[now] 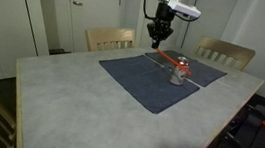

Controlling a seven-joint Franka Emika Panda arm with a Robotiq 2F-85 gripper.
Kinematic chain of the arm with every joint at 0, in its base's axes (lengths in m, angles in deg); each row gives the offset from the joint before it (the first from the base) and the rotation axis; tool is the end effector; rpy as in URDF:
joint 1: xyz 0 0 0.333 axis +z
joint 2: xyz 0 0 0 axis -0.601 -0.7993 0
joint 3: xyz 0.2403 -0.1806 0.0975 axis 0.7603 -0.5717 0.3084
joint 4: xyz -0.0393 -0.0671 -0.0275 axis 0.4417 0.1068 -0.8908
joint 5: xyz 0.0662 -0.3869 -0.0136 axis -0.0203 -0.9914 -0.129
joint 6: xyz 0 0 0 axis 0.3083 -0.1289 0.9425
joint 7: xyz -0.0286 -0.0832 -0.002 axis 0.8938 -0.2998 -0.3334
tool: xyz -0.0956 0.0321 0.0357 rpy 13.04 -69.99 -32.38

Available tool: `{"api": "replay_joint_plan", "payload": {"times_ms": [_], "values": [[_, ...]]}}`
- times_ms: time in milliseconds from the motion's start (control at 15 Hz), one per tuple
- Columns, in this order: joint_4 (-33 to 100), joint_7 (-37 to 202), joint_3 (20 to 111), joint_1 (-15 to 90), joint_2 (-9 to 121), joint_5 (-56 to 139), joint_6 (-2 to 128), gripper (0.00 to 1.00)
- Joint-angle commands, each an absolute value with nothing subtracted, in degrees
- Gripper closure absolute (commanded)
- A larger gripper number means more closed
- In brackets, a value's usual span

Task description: Put the red straw in the can

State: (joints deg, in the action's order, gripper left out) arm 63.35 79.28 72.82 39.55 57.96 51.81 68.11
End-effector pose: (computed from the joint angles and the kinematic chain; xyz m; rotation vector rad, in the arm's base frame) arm 0.5702 0.0596 0.2944 -3.0269 0.1915 -0.0512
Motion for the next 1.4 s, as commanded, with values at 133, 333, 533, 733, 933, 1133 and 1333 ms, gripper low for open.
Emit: {"api": "replay_joint_plan", "payload": {"times_ms": [133,333,533,733,933,1133,1333], "values": [[65.6,75.8,71.8,39.6,63.8,52.0,68.3,0.98],[68.4,73.4,71.1,39.7,67.4,50.6,71.5,0.98],[72.1,71.9,70.7,39.6,71.5,48.5,74.4,0.98],[77.0,72.1,70.6,39.1,76.9,45.7,76.9,0.98],[80.7,73.5,70.9,38.6,81.9,43.6,78.1,0.98],[84.5,72.2,72.0,38.2,86.7,40.7,81.6,0.98],[88.7,68.7,74.1,37.3,89.8,38.8,87.6,0.98]]}}
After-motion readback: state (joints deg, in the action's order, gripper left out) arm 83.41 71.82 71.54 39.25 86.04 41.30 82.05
